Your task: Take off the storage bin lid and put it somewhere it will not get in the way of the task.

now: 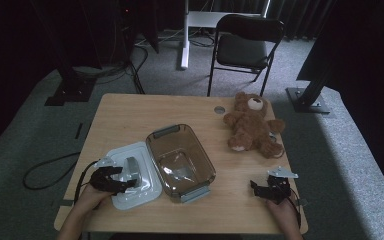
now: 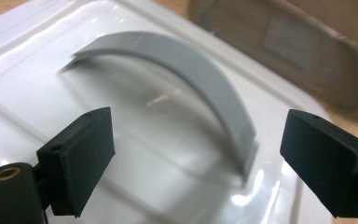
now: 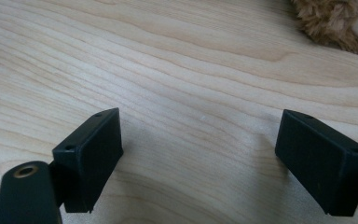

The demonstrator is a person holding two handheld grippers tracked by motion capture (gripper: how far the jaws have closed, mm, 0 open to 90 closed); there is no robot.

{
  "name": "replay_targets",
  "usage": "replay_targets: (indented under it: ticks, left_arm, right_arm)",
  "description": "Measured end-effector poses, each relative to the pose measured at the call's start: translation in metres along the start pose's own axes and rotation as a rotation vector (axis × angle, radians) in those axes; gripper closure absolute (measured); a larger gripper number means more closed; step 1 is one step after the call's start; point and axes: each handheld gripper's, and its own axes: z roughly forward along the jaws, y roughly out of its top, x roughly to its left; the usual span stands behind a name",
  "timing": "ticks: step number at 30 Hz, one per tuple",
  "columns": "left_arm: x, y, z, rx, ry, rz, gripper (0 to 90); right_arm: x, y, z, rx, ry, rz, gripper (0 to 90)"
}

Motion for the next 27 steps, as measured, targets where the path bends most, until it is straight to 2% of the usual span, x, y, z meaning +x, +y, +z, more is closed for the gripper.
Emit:
replay_targets:
  ticks: [3, 6, 9, 13, 15, 18, 19, 20, 22, 23, 25, 27]
  left_arm:
    - [0.001, 0.0, -0.001, -0.001, 0.004, -0.01, 10.4]
    - [0.001, -0.003, -0.007, 0.001, 0.052, -0.002, 9.2]
    - [0.0, -0.004, -0.01, -0.003, 0.055, -0.006, 9.2]
    - [0.001, -0.01, -0.019, -0.018, 0.102, -0.007, 8.8]
    - [0.002, -0.011, -0.02, -0.019, 0.103, -0.021, 1.7]
    - [0.004, -0.016, -0.027, -0.054, 0.152, -0.04, 1.7]
    - [0.005, -0.019, -0.032, -0.071, 0.192, -0.051, 1.7]
    - [0.005, -0.019, -0.032, -0.071, 0.192, -0.051, 1.7]
    - [0.006, -0.024, -0.038, -0.083, 0.271, -0.051, 1.7]
    - [0.006, -0.024, -0.038, -0.083, 0.271, -0.051, 1.7]
    - [0.007, -0.029, -0.042, -0.08, 0.308, -0.053, 1.7]
    - [0.009, -0.034, -0.045, -0.074, 0.326, -0.068, 1.7]
  right_arm:
    - [0.0, 0.0, 0.0, 0.0, 0.0, 0.0, 14.0]
    - [0.0, 0.0, 0.0, 0.0, 0.0, 0.0, 14.0]
    - [0.0, 0.0, 0.0, 0.0, 0.0, 0.0, 14.0]
    - [0.0, 0.0, 0.0, 0.0, 0.0, 0.0, 14.0]
    - [0.0, 0.0, 0.0, 0.0, 0.0, 0.0, 14.0]
    - [0.0, 0.0, 0.0, 0.001, 0.0, 0.001, 13.9]
    - [0.0, 0.0, 0.0, 0.001, 0.001, 0.0, 13.9]
    - [0.0, 0.0, 0.0, 0.001, 0.001, 0.0, 13.9]
    - [0.0, 0.0, 0.0, 0.002, 0.003, -0.001, 12.7]
    - [0.0, 0.0, 0.0, 0.002, 0.003, -0.001, 12.7]
    - [0.0, 0.0, 0.0, 0.003, 0.009, -0.005, 12.5]
    - [0.0, 0.0, 0.0, 0.002, 0.015, -0.007, 12.6]
